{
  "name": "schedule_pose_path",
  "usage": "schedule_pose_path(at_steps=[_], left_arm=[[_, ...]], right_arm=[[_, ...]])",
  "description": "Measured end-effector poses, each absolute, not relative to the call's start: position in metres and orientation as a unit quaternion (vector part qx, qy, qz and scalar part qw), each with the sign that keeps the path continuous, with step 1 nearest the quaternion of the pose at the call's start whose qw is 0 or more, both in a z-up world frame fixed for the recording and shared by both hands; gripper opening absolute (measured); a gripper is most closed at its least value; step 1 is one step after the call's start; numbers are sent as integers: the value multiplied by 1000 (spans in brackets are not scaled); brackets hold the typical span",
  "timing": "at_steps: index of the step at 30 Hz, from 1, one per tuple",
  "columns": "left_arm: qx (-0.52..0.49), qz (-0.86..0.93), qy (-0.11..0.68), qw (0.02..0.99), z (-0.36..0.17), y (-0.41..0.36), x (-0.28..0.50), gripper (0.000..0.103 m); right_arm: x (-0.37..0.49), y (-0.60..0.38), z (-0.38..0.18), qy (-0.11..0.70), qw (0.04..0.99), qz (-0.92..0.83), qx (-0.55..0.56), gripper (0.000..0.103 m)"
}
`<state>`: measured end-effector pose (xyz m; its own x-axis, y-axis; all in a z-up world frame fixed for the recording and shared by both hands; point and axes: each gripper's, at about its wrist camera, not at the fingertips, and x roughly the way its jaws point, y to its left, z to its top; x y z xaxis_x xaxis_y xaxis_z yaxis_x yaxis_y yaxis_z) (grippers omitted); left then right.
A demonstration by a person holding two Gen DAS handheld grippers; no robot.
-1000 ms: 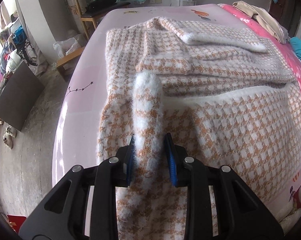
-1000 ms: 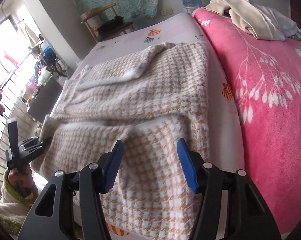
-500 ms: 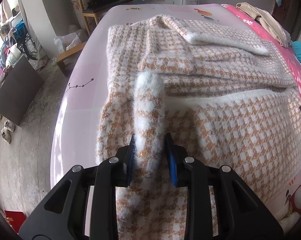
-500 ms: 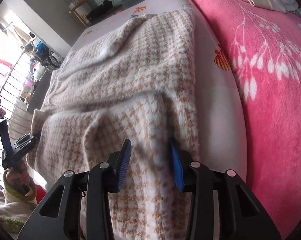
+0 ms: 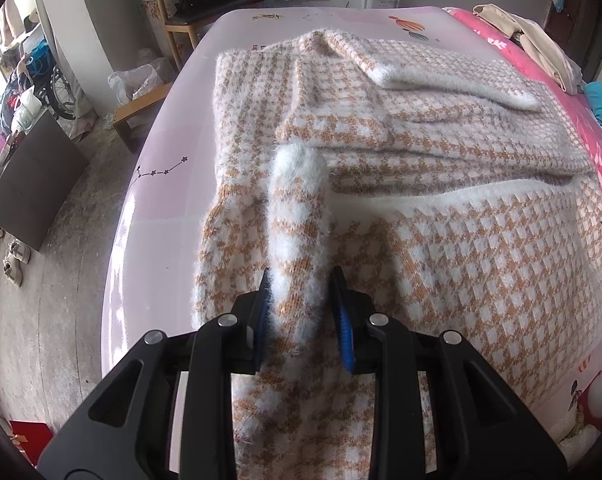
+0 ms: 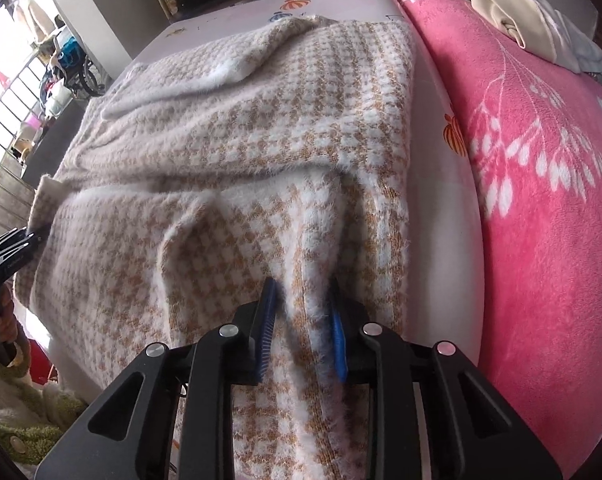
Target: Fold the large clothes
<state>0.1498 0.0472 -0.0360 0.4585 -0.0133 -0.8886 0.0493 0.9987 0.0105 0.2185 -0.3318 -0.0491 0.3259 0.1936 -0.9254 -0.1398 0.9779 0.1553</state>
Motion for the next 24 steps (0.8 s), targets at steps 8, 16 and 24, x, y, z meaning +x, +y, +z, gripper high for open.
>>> schedule_pose_path(at_steps=[8, 16, 24], left_arm=[[11, -21, 518, 855, -36, 50, 150, 27], [11, -24, 513, 858, -35, 50, 147, 27], [11, -24, 514, 858, -35, 49, 147, 27]], right_arm=[[214, -314, -50, 576, 813, 77, -37, 24], [218, -304, -52, 581, 810, 58, -54, 24], [219, -302, -53, 581, 810, 53, -56, 24]])
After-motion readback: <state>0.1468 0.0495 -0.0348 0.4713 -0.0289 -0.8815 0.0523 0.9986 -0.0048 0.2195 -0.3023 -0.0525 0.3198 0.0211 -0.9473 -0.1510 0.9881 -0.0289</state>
